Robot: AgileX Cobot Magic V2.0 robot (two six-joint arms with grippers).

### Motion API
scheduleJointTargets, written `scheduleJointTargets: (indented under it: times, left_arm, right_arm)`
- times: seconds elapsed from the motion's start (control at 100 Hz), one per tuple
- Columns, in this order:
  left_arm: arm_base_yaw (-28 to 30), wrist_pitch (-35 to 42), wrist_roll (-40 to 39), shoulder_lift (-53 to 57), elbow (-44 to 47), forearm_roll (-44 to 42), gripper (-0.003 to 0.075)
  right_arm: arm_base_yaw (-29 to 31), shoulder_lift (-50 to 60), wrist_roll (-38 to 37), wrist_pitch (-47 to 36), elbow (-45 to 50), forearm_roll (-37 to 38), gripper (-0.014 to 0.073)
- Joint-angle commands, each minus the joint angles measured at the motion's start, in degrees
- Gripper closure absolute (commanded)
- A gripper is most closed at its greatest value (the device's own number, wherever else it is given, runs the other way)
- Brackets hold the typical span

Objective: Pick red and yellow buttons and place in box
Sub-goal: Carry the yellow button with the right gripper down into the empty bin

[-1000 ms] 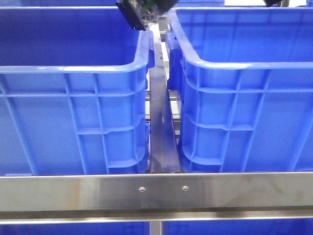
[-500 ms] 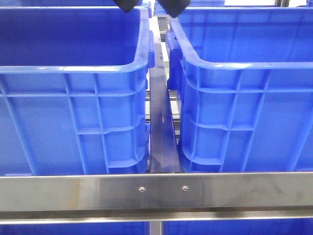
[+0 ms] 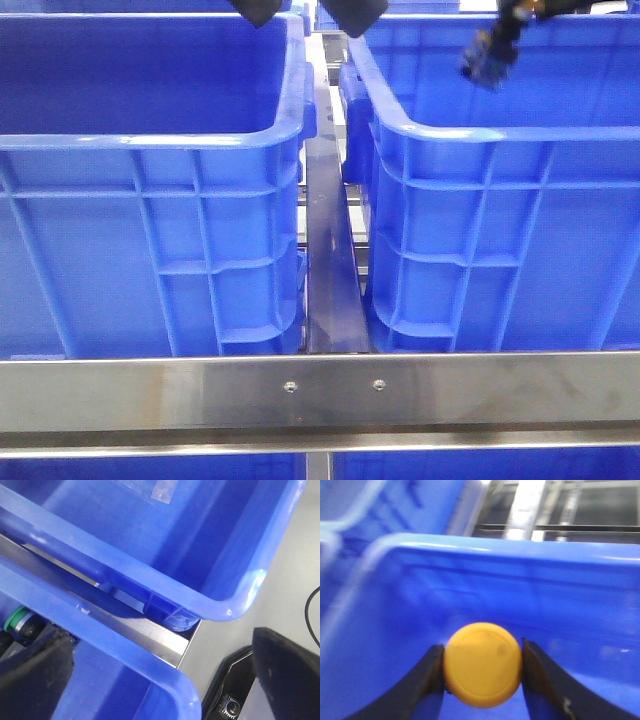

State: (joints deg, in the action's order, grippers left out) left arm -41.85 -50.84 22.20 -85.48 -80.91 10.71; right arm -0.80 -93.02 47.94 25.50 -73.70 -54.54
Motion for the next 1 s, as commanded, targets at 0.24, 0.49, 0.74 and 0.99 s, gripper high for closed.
scheduleJointTargets:
  times: [0.24,0.49,0.74,0.99]
  left_arm:
    - [-0.43,2.48,-0.26,2.02,-1.88,1.36,0.0041]
    - [-0.43,2.48,-0.26,2.02,-1.88,1.36,0.0041]
    - [-0.43,2.48,-0.26,2.02,-1.88,1.36,0.0041]
    - [-0.43,2.48,-0.26,2.02,-1.88,1.36,0.0041]
  right_arm:
    - [0.08,-6.68,8.35,-12.54,-2.15,-1.47,0.0345]
    - [-0.02,-10.46,8.35,-14.6,-2.22,-1.47,0.0345]
    - [-0.02,-10.79,8.35,-13.8,-2.22,-1.47,0.0327]
    - [-0.02,-10.79,8.35,-12.56,-2.22,-1.47,0.0146]
